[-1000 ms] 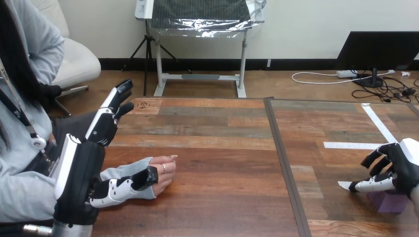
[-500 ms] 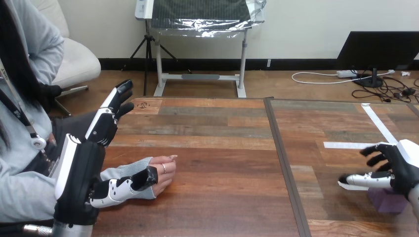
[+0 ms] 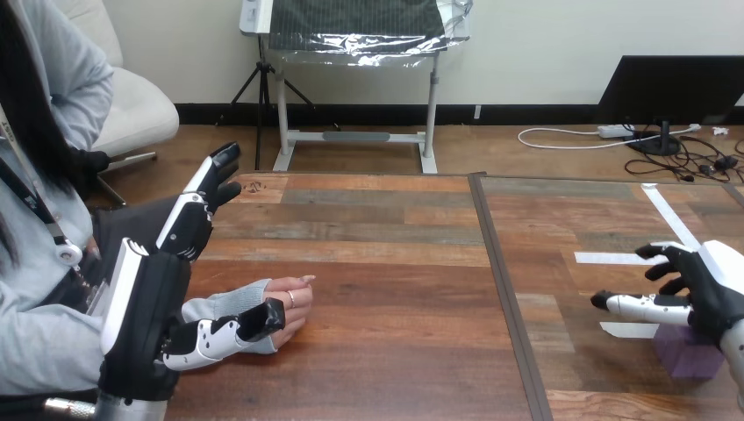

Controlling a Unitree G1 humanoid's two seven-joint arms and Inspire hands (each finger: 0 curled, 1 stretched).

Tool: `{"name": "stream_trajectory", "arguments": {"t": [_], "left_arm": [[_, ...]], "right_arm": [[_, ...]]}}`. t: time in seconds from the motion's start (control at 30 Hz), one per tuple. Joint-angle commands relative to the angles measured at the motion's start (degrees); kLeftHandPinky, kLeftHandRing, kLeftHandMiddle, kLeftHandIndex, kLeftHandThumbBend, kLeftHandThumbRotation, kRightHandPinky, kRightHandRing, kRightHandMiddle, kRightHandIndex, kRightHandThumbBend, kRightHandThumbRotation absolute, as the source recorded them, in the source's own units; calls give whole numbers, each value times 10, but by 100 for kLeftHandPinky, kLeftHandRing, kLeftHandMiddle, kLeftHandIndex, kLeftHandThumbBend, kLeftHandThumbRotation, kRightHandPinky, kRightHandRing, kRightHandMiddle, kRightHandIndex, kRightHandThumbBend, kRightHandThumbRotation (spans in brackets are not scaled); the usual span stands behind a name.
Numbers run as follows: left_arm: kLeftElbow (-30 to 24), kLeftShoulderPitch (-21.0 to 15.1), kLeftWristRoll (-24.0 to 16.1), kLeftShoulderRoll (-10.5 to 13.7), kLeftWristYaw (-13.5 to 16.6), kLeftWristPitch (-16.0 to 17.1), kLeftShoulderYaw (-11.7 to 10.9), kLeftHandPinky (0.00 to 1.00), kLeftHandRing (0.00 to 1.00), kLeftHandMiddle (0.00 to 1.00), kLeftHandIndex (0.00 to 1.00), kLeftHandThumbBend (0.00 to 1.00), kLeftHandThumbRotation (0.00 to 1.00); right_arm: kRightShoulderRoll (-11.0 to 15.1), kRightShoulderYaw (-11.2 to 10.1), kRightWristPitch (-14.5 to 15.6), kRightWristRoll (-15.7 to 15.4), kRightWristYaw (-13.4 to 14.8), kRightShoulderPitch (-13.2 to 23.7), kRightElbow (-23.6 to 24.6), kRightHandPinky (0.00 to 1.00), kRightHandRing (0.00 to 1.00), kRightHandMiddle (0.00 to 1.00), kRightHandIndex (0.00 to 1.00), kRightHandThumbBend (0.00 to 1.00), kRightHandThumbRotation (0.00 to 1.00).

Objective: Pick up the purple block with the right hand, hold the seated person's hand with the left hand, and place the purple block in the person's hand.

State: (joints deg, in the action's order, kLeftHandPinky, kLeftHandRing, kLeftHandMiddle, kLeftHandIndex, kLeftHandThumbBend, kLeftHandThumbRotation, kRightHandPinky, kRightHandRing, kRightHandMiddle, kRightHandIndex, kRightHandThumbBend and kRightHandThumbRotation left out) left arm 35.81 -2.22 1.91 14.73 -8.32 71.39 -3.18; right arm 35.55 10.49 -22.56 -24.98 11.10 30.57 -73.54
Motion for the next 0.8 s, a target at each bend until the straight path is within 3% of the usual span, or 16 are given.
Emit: {"name": "stream_trajectory", "arguments": {"t": [0.0,0.77], "left_arm": [[-12,-26,5,-6,1,11,-3,89,94,95,92,100,66],[-2,-30,-20,-14,15,12,-13,89,94,95,91,100,68]], "right_arm": [[5,-10,-13,11,3,22,30,62,69,76,84,87,54],[0,-20,-49,28,12,14,44,62,71,75,84,84,59]]}}
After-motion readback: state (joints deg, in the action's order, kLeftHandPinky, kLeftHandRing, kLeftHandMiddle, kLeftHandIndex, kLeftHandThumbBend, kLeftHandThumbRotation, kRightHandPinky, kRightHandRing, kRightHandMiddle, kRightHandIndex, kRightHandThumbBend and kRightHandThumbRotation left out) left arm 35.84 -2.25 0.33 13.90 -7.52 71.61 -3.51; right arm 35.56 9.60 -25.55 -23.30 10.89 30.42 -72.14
